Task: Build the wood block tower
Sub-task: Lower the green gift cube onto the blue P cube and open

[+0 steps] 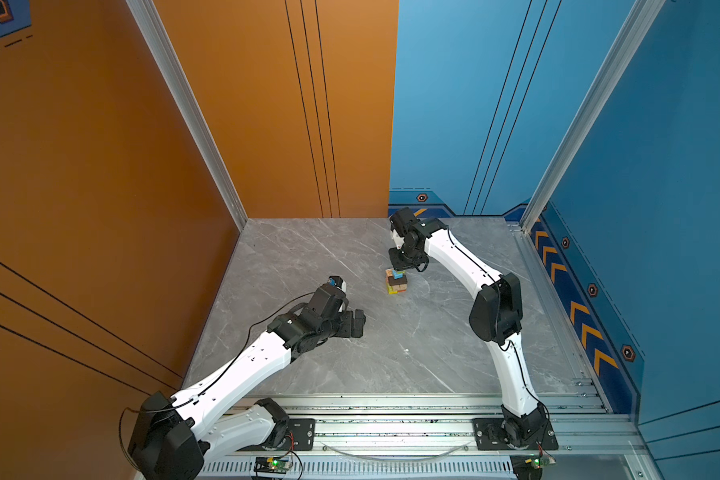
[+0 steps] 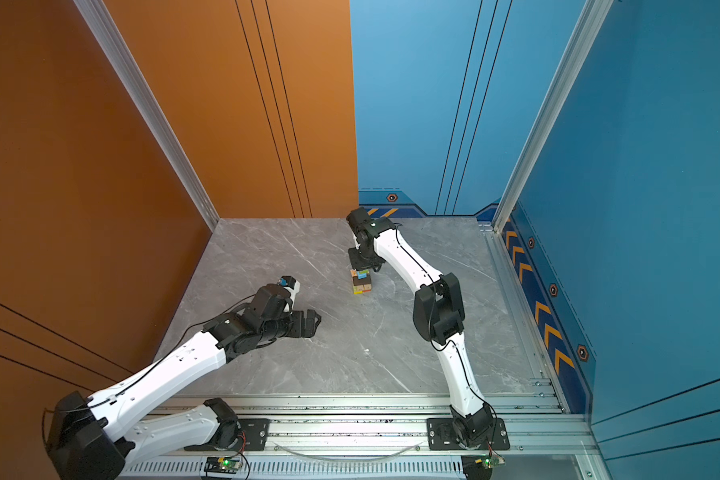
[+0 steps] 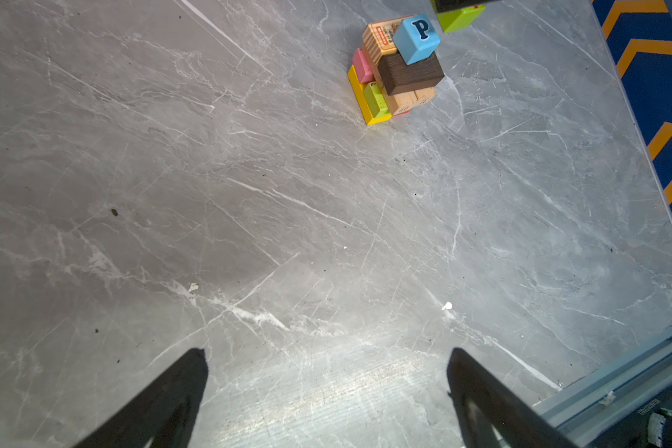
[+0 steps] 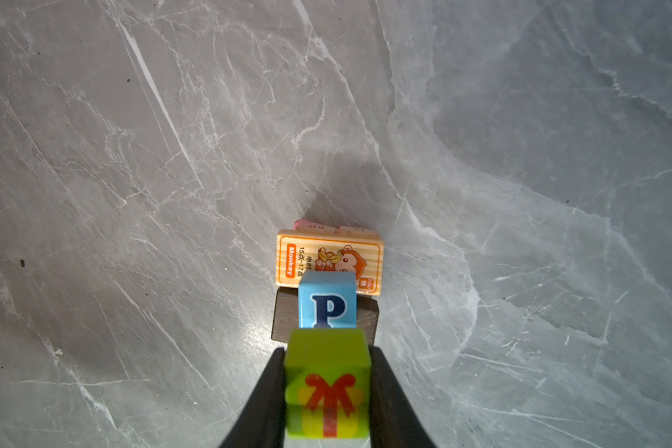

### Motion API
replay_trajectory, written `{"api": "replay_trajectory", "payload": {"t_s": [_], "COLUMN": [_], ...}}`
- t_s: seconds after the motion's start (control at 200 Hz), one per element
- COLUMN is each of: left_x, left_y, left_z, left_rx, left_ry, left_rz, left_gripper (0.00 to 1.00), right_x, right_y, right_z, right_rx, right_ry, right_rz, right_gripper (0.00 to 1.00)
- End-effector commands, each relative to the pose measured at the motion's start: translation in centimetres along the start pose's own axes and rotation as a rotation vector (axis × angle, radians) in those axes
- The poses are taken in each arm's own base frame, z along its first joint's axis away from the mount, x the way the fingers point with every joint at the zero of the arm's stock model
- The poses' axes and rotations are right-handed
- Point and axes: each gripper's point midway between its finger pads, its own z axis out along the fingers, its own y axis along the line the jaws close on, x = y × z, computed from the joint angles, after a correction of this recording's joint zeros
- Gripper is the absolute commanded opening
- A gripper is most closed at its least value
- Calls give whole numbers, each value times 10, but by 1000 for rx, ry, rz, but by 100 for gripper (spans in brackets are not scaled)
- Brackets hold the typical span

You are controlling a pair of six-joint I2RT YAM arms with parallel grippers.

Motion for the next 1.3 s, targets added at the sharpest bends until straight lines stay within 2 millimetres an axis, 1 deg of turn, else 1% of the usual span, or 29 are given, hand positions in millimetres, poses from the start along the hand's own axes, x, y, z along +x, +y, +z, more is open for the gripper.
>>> {"api": "replay_trajectory", "payload": {"t_s": [0.0,0.34,0.696,1.296], "left_x": [-11,-12,-11,-7], "left_y": [-4,-4,-2,3], "left_z": [-1,5,5,6], "left_rx": [22,25,24,24], "left_ry": [-18,-10,-10,-9], "left_rz": [-2,-6,-8,-23], "left_gripper": [98,98,98,98], "right_x": [7,7,3,5], "right_y": [-2,-1,0,2], "right_z": [8,16,13,20], "right_rx": [-4,-9,-10,-3], "right_ry": [46,59,52,68], "right_rz": [-12,-13,-13,-16], "right_gripper": [26,27,28,31]}}
